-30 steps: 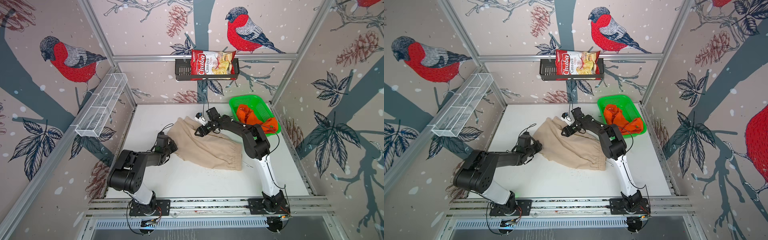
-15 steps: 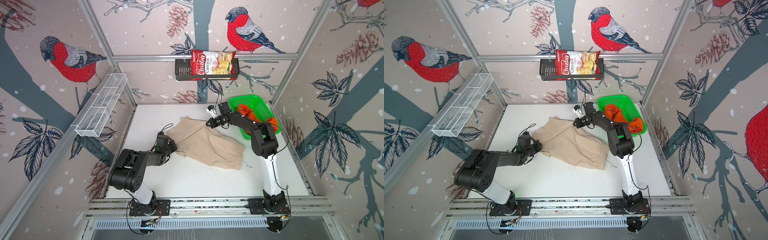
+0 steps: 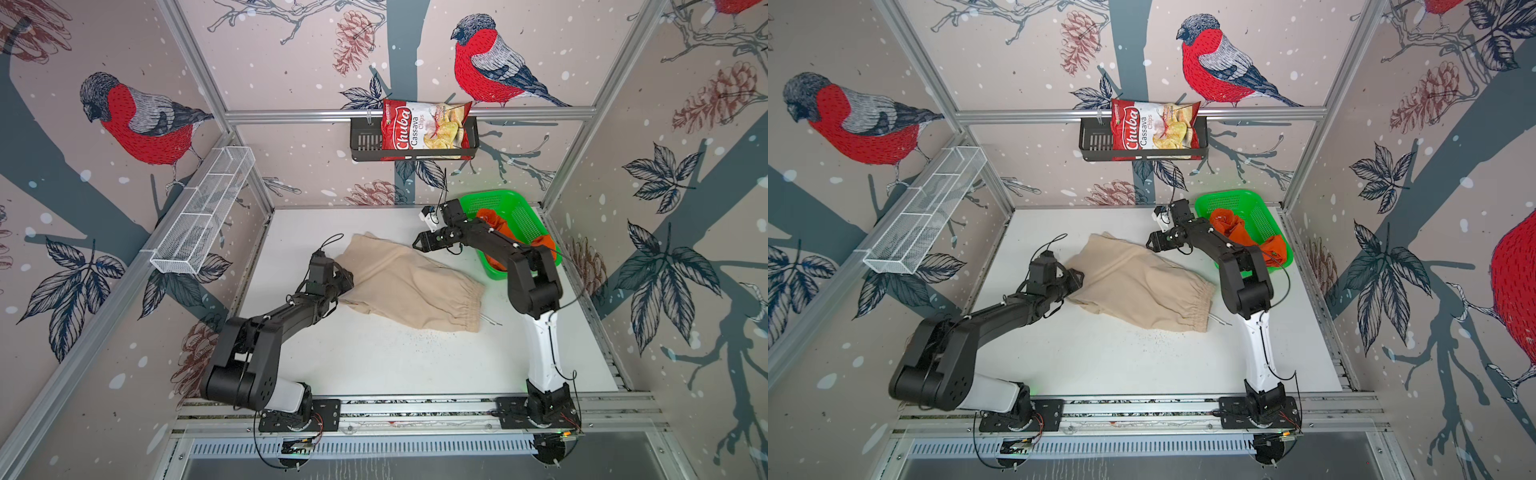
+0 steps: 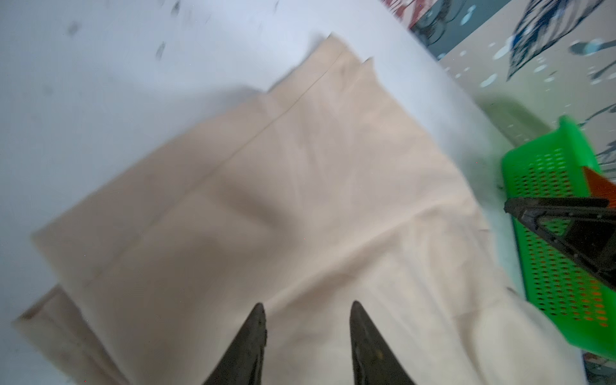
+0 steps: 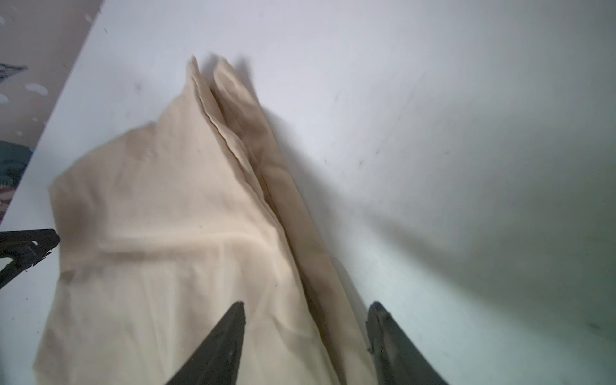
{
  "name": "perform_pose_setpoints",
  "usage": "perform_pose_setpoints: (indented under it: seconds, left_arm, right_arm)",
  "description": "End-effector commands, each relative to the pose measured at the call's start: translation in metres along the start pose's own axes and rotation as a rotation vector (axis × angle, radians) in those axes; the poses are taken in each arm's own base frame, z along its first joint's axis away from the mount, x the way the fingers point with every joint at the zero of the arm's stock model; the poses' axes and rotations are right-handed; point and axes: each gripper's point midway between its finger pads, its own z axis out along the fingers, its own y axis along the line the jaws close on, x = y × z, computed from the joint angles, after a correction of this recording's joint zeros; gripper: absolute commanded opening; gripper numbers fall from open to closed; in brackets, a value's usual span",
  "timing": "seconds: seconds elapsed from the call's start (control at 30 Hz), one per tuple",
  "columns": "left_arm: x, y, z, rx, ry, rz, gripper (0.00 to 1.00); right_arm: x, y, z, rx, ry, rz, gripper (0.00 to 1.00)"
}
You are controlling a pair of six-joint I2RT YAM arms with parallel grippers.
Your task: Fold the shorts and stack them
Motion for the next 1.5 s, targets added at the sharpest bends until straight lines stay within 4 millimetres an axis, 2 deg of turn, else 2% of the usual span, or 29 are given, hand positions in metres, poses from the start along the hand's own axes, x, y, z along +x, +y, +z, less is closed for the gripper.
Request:
perform_pose_setpoints:
  seconds: [0.0,0.03,0.13,0.2,0.3,0.43,0.53,0.77,0.83,0.9,1.0,1.1,1.17,1.27,1.37,1.47]
  left_arm:
    - [-0.015,-0.017,-0.011,0.025,-0.017,0.046,0.41]
    - [-0.019,-0.024,-0.012,0.043,-0.024,0.052,0.4]
    - [-0.019,-0.037,-0.009,0.088,-0.021,0.061,0.35]
    - [-0.009,-0.035,0.0,0.088,0.003,0.049,0.3]
    - [0.011,-0.025,0.015,0.083,0.049,0.024,0.21]
    - [0.038,-0.002,0.027,0.039,0.102,-0.02,0.12]
    - [0.054,0.017,0.028,-0.008,0.119,-0.047,0.09]
    - [0.084,0.048,0.013,-0.085,0.15,-0.081,0.08]
    - [0.087,0.048,0.005,-0.083,0.155,-0.074,0.08]
    - [0.083,0.041,-0.007,-0.064,0.142,-0.063,0.08]
    - [0.064,0.022,-0.027,-0.022,0.082,-0.049,0.12]
    - [0.042,0.01,-0.044,-0.006,0.005,-0.034,0.14]
    - [0.028,0.006,-0.05,0.001,-0.058,-0.016,0.14]
    - [0.016,0.009,-0.05,-0.008,-0.091,-0.011,0.13]
    - [0.011,0.016,-0.04,-0.017,-0.082,-0.034,0.11]
    - [0.01,0.021,-0.028,-0.022,-0.049,-0.057,0.1]
  right_arm:
    - [-0.02,0.015,-0.043,0.051,-0.132,0.005,0.6]
    - [-0.017,0.025,-0.053,0.038,-0.157,0.013,0.59]
    - [0.014,0.063,-0.068,-0.024,-0.193,0.03,0.57]
    - [0.042,0.083,-0.068,-0.046,-0.187,0.052,0.57]
    - [0.081,0.094,-0.063,-0.064,-0.168,0.126,0.56]
    - [0.124,0.085,-0.058,-0.063,-0.134,0.224,0.55]
    - [0.155,0.073,-0.055,-0.028,-0.082,0.26,0.55]
    - [0.233,0.034,-0.06,0.07,0.062,0.323,0.55]
    - [0.245,0.025,-0.067,0.102,0.089,0.324,0.56]
    - [0.242,0.022,-0.077,0.129,0.087,0.301,0.57]
    - [0.213,0.031,-0.094,0.138,0.039,0.248,0.58]
    - [0.172,0.06,-0.108,0.109,-0.038,0.182,0.58]
    - [0.15,0.09,-0.111,0.063,-0.082,0.14,0.57]
    - [0.13,0.137,-0.103,-0.038,-0.135,0.122,0.56]
    - [0.126,0.178,-0.085,-0.144,-0.158,0.119,0.54]
    - [0.129,0.202,-0.06,-0.188,-0.135,0.113,0.53]
